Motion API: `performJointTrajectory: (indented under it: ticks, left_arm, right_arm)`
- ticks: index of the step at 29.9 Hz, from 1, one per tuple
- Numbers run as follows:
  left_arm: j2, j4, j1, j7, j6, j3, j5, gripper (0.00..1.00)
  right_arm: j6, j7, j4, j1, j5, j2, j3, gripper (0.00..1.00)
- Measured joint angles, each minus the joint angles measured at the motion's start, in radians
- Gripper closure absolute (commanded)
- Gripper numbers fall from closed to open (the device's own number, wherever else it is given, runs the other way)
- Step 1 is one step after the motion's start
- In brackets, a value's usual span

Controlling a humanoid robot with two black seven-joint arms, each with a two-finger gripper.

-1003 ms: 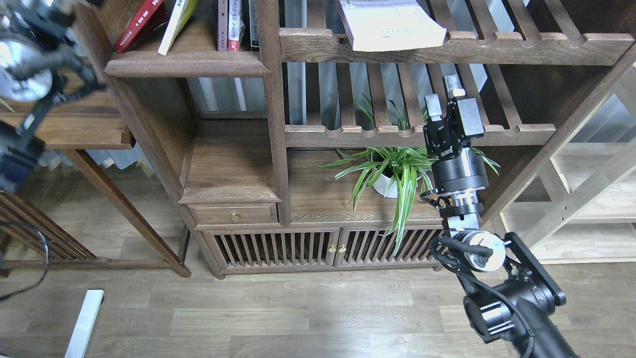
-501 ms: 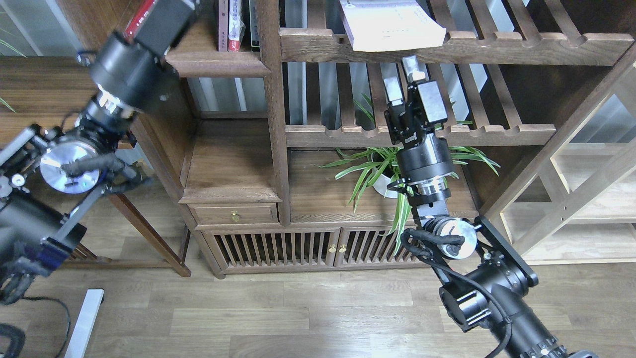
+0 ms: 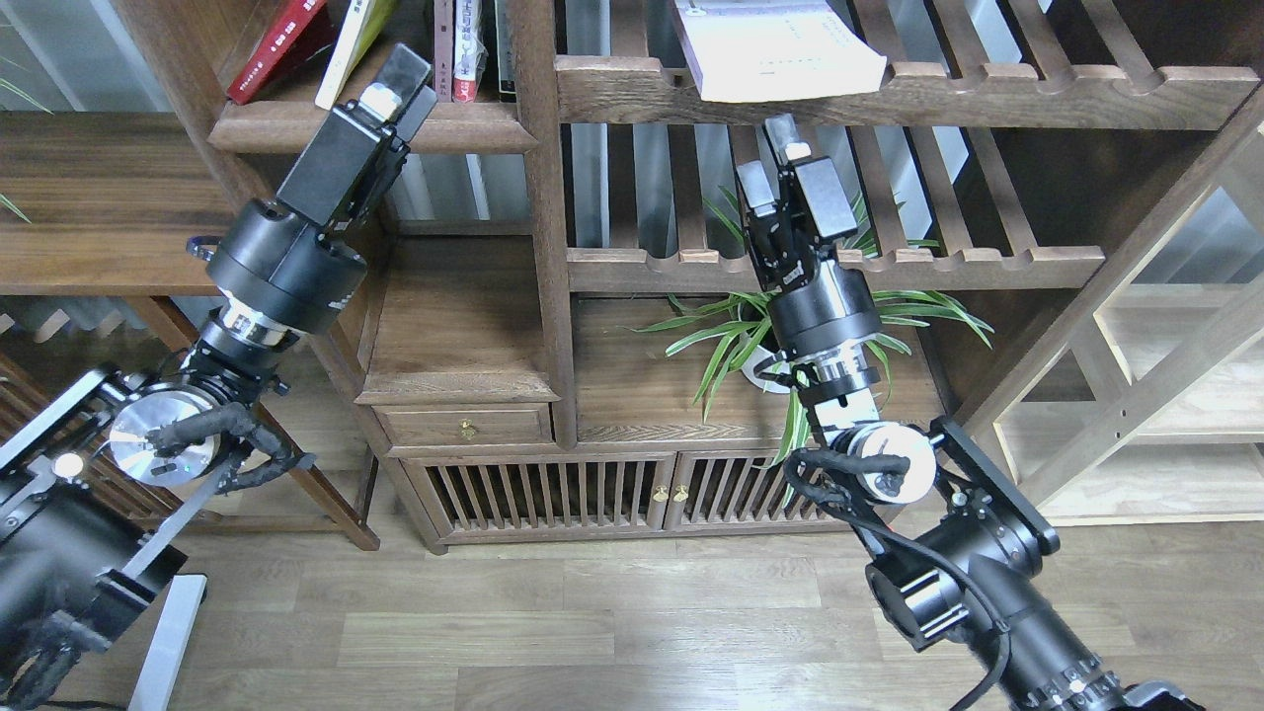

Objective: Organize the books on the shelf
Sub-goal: 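Lower the left arm and raise the right gripper toward the white book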

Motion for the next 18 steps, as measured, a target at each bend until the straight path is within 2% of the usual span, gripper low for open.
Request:
performJointTrajectory:
  ticks: [7,18]
  left_arm:
    - [-0.001,0.0,0.017,0.037,0.0,0.02,0.001,0.02]
    - [-0.002,0.012,0.02,0.041,0.0,0.017,0.002,0.01]
  right_arm:
    - [-0.089,0.0,0.0,0.013,0.001,0.0,0.001,0.18]
    - [-0.183,0.0,-0.001,0.095,0.004,0.0,0.003,0.18]
